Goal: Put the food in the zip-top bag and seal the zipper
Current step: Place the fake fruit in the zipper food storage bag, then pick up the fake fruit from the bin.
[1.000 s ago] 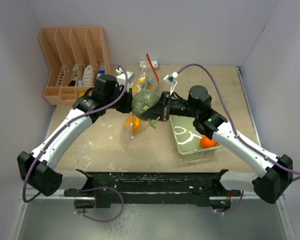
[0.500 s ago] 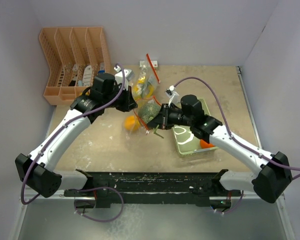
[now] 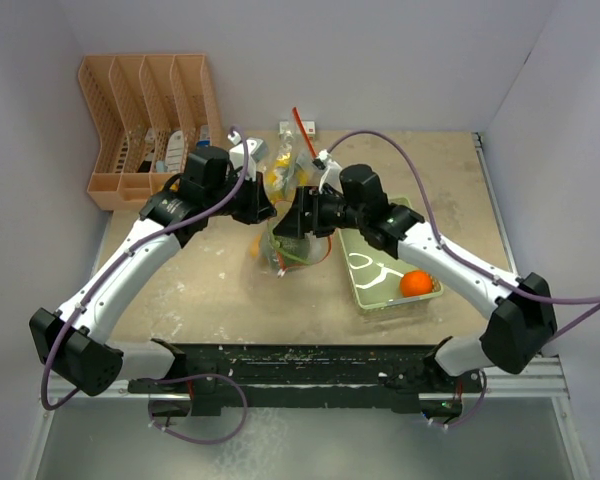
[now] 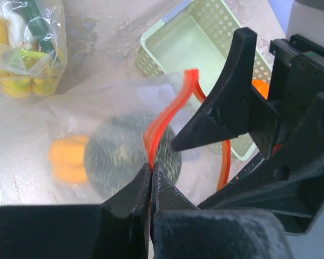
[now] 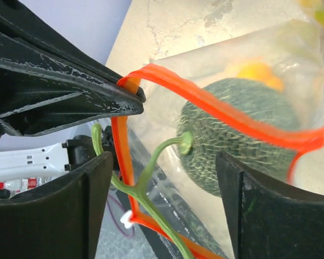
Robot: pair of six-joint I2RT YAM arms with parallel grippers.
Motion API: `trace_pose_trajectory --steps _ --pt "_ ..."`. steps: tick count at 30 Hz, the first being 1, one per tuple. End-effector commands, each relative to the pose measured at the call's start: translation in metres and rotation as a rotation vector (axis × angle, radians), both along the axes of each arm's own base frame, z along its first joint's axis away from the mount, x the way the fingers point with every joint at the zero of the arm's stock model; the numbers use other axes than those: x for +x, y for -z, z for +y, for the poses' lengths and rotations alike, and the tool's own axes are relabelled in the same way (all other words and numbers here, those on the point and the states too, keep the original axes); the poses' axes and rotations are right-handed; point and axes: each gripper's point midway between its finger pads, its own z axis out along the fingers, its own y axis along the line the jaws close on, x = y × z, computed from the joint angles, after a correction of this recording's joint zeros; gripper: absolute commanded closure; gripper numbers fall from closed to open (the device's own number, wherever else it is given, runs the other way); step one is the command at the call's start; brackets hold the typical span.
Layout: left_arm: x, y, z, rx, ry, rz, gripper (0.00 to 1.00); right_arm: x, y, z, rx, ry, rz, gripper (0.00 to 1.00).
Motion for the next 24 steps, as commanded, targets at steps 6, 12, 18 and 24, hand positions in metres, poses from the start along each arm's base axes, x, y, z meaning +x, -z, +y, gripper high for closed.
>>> trace_pose_trajectory --steps 6,12,18,24 --pt "0.001 -0.03 -0.009 -0.073 0.031 -0.075 1.0 -0.014 -0.068 -0.042 -0.043 0.104 -0.128 0.06" --pt "0.002 -0.028 -0.011 -0.074 0.039 -0.071 1.0 -0.025 -0.044 -0.124 -0.266 0.454 0.014 0.0" --pt "0.0 -0.028 -0.01 -0.081 0.041 -0.076 1.0 -0.067 0.037 -0.219 -0.696 0.713 0.248 0.0" --pt "-0.004 -0.028 -0.011 -0.101 0.045 -0.077 1.0 -0.09 0.073 -0.251 -0.852 0.814 0.349 0.01"
